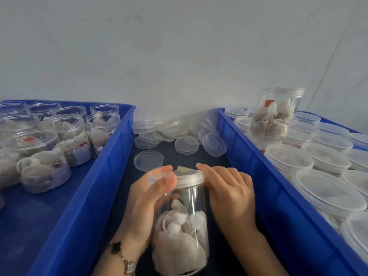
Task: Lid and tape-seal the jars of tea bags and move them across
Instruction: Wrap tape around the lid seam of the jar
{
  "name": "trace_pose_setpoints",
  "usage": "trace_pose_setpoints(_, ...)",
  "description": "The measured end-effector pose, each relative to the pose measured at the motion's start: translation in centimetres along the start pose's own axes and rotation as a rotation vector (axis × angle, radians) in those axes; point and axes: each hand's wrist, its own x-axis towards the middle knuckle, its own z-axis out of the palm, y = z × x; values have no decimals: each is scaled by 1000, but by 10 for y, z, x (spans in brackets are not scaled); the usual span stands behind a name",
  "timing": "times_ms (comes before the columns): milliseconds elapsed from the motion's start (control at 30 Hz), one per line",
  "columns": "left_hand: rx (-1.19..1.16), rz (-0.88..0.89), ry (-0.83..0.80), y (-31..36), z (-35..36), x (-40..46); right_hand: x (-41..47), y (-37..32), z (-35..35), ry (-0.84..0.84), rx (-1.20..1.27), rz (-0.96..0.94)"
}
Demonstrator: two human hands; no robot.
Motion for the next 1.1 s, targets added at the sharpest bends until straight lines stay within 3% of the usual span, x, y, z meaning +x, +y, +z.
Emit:
trace_pose_setpoints(333,-32,-71,-43,-6,7,-3,-7,-10,6,-42,71,116)
trace_pose_setpoints(633,114,-37,15,4,2,0,-6,-16,2,-26,-6,135)
trace_pose_setpoints(833,208,18,210,5,1,1,-6,-21,-2,-84,37,319)
trace_pose_setpoints(967,222,52,332,3,12,-5,-8,-26,-4,-46,28,268)
trace_pose_setpoints(1100,378,135,353,4,22,-9,-6,-30,-3,-47,-1,224)
